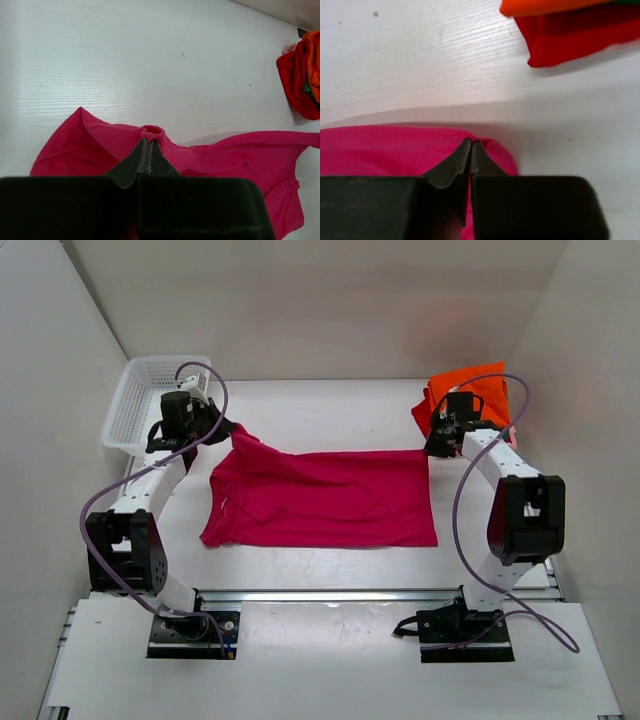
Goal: Fold and stack the t-shirts
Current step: Fold the other side of the tshirt into a rectangle
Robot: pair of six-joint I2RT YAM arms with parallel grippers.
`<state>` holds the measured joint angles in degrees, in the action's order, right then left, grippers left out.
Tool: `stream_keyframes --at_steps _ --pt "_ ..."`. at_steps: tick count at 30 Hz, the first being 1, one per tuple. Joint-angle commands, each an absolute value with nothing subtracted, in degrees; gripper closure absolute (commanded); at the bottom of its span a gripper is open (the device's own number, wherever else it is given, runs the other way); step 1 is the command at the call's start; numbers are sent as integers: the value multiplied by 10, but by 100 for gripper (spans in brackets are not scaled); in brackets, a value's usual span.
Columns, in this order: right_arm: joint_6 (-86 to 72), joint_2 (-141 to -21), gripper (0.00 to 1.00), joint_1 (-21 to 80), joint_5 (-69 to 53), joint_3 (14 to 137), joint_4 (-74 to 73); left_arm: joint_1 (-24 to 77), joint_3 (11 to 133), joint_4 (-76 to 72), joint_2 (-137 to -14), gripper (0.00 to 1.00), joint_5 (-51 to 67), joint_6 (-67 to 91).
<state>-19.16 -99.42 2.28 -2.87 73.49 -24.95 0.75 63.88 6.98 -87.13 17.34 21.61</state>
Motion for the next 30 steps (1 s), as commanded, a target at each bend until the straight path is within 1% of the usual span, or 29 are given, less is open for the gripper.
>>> stream_keyframes --at_steps 1,6,11,18,23,25,30 --pt "-176 -937 100 8 -42 704 -254 1 621 81 -823 100 172 201" --pt "-170 -892 100 1 -55 665 -266 0 596 96 -790 100 173 198" --pt "-172 -853 100 1 -71 613 -260 10 545 122 -726 100 168 199" --pt "-167 -832 100 1 -83 563 -270 11 449 149 -615 100 135 214" --pt "-164 -815 100 1 -77 533 -278 18 414 177 -576 99 126 221" --pt "-167 -813 100 1 -77 524 -280 21 390 167 -552 97 134 235" --pt "-157 -809 100 -17 -76 513 -288 51 351 166 -506 97 120 254"
